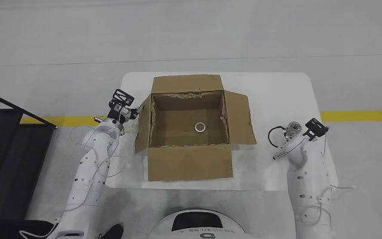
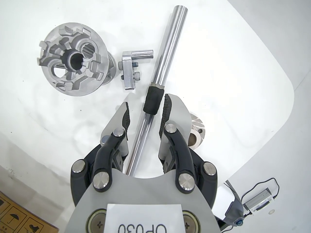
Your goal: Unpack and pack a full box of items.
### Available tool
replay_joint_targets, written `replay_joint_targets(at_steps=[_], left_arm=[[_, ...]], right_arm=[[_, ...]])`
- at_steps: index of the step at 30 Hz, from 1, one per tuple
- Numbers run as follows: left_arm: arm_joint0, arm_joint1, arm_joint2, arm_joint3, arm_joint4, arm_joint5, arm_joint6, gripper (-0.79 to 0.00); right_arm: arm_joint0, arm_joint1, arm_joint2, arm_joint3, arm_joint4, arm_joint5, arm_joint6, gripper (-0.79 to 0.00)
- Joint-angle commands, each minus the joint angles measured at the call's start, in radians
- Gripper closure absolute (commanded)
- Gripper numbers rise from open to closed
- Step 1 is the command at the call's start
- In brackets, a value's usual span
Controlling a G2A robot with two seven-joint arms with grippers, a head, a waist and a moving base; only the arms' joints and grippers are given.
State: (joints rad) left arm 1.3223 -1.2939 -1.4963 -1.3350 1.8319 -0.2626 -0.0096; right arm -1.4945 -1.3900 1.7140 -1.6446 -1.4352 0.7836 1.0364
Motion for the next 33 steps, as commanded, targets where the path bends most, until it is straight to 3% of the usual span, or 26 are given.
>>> replay_joint_targets(at_steps=[1, 16, 20, 21, 22, 23, 33], left_arm=[[0.000, 0.000, 0.000, 0.000, 0.000, 0.000, 0.000, -0.785], [0.000, 0.000, 0.000, 0.000, 0.000, 0.000, 0.000, -0.785], [0.000, 0.000, 0.000, 0.000, 0.000, 0.000, 0.000, -0.785], [0.000, 0.000, 0.000, 0.000, 0.000, 0.000, 0.000, -0.785], [0.000, 0.000, 0.000, 0.000, 0.000, 0.000, 0.000, -0.785], [0.000, 0.000, 0.000, 0.000, 0.000, 0.000, 0.000, -0.785], [0.000, 0.000, 0.000, 0.000, 0.000, 0.000, 0.000, -0.785]], right_arm=[[0.011, -0.002, 0.009, 0.013, 0.000, -0.003, 0.003, -0.299], [0.096, -0.020, 0.022, 0.148, -0.066, -0.004, 0.004, -0.228], [0.110, -0.025, 0.024, 0.174, -0.079, -0.011, 0.011, -0.166], [0.112, -0.026, 0.026, 0.177, -0.082, -0.014, 0.014, -0.132], [0.112, -0.027, 0.028, 0.177, -0.086, -0.016, 0.016, -0.018], [0.111, -0.028, 0.030, 0.175, -0.088, -0.020, 0.020, 0.000], [0.025, -0.034, 0.106, 0.013, -0.017, -0.063, 0.058, 0.000]])
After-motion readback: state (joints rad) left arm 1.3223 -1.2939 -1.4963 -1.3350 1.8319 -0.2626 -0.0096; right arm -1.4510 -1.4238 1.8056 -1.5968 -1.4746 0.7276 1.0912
